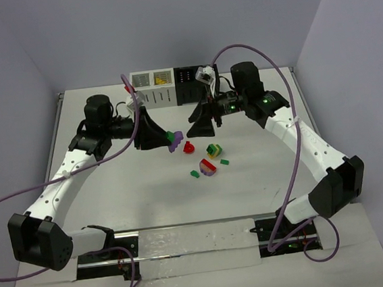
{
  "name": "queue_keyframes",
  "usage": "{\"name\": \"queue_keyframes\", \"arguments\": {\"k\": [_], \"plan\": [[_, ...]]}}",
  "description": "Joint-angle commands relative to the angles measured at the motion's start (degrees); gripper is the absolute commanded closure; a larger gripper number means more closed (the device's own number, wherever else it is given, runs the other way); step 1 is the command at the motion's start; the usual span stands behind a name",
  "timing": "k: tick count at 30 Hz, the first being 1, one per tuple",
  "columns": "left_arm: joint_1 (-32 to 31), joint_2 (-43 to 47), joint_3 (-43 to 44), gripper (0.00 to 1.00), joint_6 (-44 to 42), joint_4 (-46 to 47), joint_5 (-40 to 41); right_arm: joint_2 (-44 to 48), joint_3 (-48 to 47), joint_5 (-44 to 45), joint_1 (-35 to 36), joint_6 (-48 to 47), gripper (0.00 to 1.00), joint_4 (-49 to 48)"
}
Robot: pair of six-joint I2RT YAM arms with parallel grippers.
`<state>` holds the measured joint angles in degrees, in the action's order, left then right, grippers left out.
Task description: Sort the legos into containers by color
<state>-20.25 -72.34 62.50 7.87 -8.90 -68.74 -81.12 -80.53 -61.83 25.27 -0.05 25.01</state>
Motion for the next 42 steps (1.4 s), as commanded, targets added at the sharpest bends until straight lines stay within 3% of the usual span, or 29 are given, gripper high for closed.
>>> {"name": "queue_keyframes", "arguments": {"k": [1, 8, 15, 27, 34, 39, 42], "plan": [[0.21, 0.78, 0.63, 1.00, 0.69, 5.06, -6.76, 0.35, -2.80, -2.84, 2.85, -2.04, 0.10, 1.37], [0.21, 0.91, -0.15, 1.00, 3.23, 8.16, -7.72, -1.93, -4.24, 2.49, 6.30, -5.26, 0.10, 5.72], [-0.23, 0.71, -0.19, 1.00, 2.94, 7.32, -6.58, -4.31, -6.74, 6.02, 8.21, -4.78, 0.19, 6.72], [-0.58, -0.50, -0.04, 1.00, 0.50, 5.25, -5.98, -4.60, -8.59, 4.93, 9.57, -5.46, 0.27, 7.60], [-0.53, -0.66, 0.21, 1.00, -0.31, 4.59, -5.70, -4.88, -8.37, 4.22, 9.84, -7.03, 0.52, 8.92], [-0.58, -0.92, 0.82, 1.00, -0.66, 3.90, -4.34, -4.88, -8.37, 3.30, 9.97, -8.65, 0.92, 10.19], [0.07, -0.97, 1.52, 1.00, -3.53, 1.53, -1.20, -4.15, -7.49, 5.40, 9.97, -9.20, 1.00, 10.37]]}}
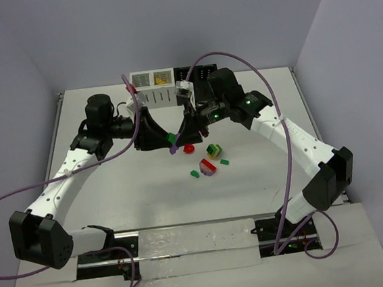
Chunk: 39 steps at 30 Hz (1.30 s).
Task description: Sort the legos into containers by color
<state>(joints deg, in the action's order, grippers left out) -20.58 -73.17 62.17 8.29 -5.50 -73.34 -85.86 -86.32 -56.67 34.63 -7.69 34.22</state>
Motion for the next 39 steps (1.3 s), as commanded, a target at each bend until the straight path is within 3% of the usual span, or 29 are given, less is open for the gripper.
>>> {"name": "queue_keyframes", "arguments": {"k": [1, 9, 13, 16, 23, 30, 34, 39], "plan": [[0.98, -0.13, 2.20, 1.00, -4.74, -2.78, 4.43, 0.80, -1.54, 1.51, 0.60, -1.75, 1.00, 1.32], [15.82, -4.54, 10.72, 1.00, -3.13, -0.50, 2.94, 1.19, 2.14, 5.90, 0.46, -5.85, 1.00, 3.93], [18.97, -8.85, 17.04, 1.00, -5.13, -4.12, 5.34, 1.61, 4.09, 8.28, -0.07, -6.43, 1.00, 3.55], [19.26, -11.20, 20.37, 1.00, -6.86, -5.68, 13.82, 1.82, 4.21, 10.47, -1.14, -5.98, 1.00, 3.09], [19.17, -16.13, 22.11, 1.00, 2.60, 1.84, 31.89, 1.58, 3.01, 11.66, -7.26, -0.71, 1.00, 0.34], [18.58, -22.32, 25.74, 1.00, 5.18, 3.39, 40.44, 2.29, 4.15, 15.42, -10.11, 3.30, 1.00, -3.61], [16.29, -26.65, 30.27, 1.00, 1.84, 0.60, 46.77, 2.89, 4.67, 17.37, -11.07, 5.30, 1.00, -5.91], [12.43, -30.88, 32.05, 0.97, -1.25, 3.83, 54.05, 3.66, 5.20, 19.88, -12.32, 5.90, 1.00, -6.71]]}}
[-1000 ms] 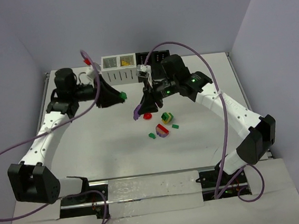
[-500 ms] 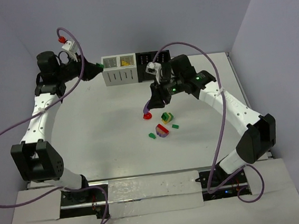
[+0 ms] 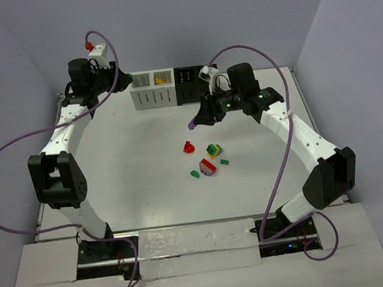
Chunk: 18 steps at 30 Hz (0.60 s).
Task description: Sort the legos into containers by color
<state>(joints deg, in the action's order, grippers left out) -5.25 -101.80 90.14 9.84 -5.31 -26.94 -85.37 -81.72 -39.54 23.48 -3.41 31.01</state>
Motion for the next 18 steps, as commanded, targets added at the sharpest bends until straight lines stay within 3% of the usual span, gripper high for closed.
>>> {"name": "queue_keyframes", "arguments": {"k": [1, 9, 18], "plan": [[-4.09, -3.30, 4.53, 0.94, -2.98, 4.43, 11.23, 3.19, 0.59, 3.24, -1.39, 1.73, 1.00, -3.58], [-5.21, -16.03, 14.70, 0.88, 0.51, 2.32, 20.81, 3.61, 0.53, 4.58, -3.42, 1.94, 1.00, -3.15], [-5.56, -22.70, 19.92, 0.77, -1.13, 1.79, 21.84, 3.43, 0.83, 4.87, -3.82, 1.79, 1.00, -3.20]]}}
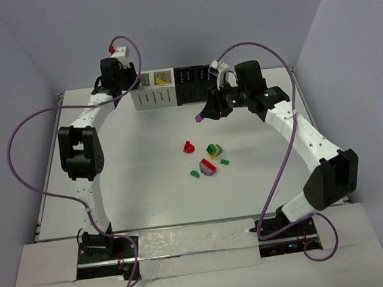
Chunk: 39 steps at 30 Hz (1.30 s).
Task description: Sort the legos into containers by color
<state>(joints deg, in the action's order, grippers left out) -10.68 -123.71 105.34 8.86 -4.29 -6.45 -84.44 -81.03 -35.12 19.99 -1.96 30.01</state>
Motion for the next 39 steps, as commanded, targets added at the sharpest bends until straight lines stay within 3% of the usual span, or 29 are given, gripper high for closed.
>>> {"name": "queue_keyframes", "arguments": {"k": [1, 5, 12, 20, 23, 29, 33, 39], "plan": [[-0.13, -0.93, 4.78, 0.73, -0.17, 0.77, 1.34, 2.43, 0.08, 0.60, -0.39, 0.47, 1.00, -2.36], [-0.13, -1.27, 4.79, 0.62, -0.30, 0.72, 1.00, 2.04, -0.20, 1.71, -0.39, 1.27, 1.00, -3.20], [-0.13, -0.17, 4.84, 0.30, -0.66, 1.20, 2.21, 1.11, -2.18, 3.07, -0.39, 1.87, 1.00, -3.33], [-0.13, 2.55, 12.81, 0.02, -1.78, -5.09, -1.87, 0.32, -4.69, 7.00, -0.39, 3.90, 1.00, -4.38], [0.02, 9.62, 8.65, 0.01, -0.69, -2.89, 0.39, -1.11, -7.97, 10.56, -0.30, 4.65, 1.00, -4.60], [2.86, 23.68, -2.06, 0.01, 1.45, -6.15, -7.16, -6.43, -14.94, 21.95, 0.93, 6.61, 1.00, -7.88], [6.44, 32.74, -13.44, 0.01, 4.20, -6.55, -12.11, -14.73, -23.42, 27.75, 2.35, 7.73, 1.00, -7.17], [6.82, 44.03, -25.59, 0.01, 0.48, -8.75, -13.65, -28.05, -37.02, 36.07, 5.67, 7.55, 1.00, -6.73]]}}
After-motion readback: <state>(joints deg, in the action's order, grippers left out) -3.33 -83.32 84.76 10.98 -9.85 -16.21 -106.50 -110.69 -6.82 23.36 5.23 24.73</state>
